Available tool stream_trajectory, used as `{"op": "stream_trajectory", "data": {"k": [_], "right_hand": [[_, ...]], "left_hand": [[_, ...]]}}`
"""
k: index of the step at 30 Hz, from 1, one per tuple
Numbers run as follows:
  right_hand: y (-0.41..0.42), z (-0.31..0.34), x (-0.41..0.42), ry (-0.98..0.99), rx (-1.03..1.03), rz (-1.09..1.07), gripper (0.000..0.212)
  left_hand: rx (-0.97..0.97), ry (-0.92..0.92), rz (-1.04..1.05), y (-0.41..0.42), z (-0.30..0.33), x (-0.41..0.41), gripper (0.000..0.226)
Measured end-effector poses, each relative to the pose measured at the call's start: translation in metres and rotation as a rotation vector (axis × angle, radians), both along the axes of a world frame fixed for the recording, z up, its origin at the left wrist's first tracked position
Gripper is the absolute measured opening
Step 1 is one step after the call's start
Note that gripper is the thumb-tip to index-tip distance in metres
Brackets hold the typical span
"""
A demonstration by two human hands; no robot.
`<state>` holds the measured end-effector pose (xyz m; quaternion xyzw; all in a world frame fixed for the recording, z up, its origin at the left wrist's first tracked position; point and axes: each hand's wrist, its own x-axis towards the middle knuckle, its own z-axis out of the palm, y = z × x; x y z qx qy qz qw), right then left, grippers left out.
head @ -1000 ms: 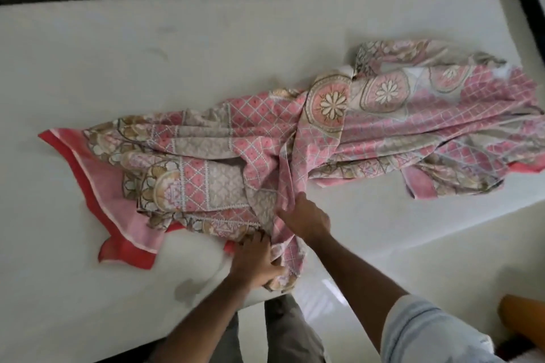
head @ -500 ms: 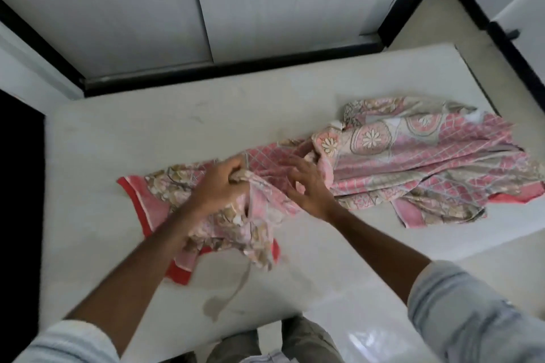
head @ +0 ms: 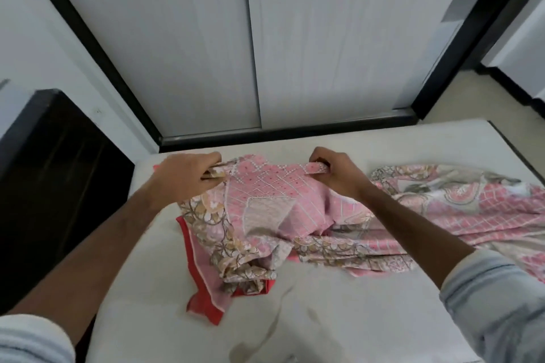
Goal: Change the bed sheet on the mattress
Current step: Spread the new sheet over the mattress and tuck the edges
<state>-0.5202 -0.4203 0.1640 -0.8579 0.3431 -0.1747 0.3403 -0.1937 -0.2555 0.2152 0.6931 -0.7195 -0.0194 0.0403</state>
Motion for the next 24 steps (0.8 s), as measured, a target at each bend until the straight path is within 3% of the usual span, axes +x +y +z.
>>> {"op": "stream_trajectory", "data": {"k": [4, 7, 9, 13, 15, 17, 19, 22, 24], "right_hand": [[0.006, 0.025, 0.001, -0.109, -0.051, 0.048, 0.029], [0.01, 0.039, -0.003, -0.07, -0.182, 0.063, 0.033], [0.014, 0.042, -0.005, -0.021, -0.263, 0.05, 0.038], [0.035, 0.037, 0.001, 0.025, -0.333, 0.115, 0.044], [0.043, 0.034, 0.004, 0.031, -0.331, 0.17, 0.043], [0.042, 0.03, 0.001, 0.098, -0.234, 0.214, 0.036], [0.033, 0.015, -0.01, 0.323, -0.109, 0.257, 0.03], [0.02, -0.029, -0.048, 0.745, 0.041, 0.247, 0.055], [0.016, -0.05, -0.069, 0.83, 0.108, 0.186, 0.051]], "left_hand": [[0.013, -0.018, 0.04, 0.009, -0.018, -0.01, 0.018], [-0.034, 0.097, 0.061, 0.013, -0.023, -0.013, 0.015], [-0.013, 0.264, 0.089, 0.01, -0.018, -0.016, 0.02], [0.232, 0.714, 0.071, 0.007, -0.016, -0.053, 0.024], [0.294, 0.772, 0.067, 0.008, -0.024, -0.065, 0.022], [0.224, 0.682, 0.073, 0.009, -0.024, -0.061, 0.027], [0.097, 0.513, 0.084, 0.008, -0.009, -0.04, 0.03], [0.01, 0.187, 0.152, 0.008, 0.03, 0.003, 0.016], [0.004, -0.017, 0.318, 0.018, 0.044, 0.036, 0.018]]}}
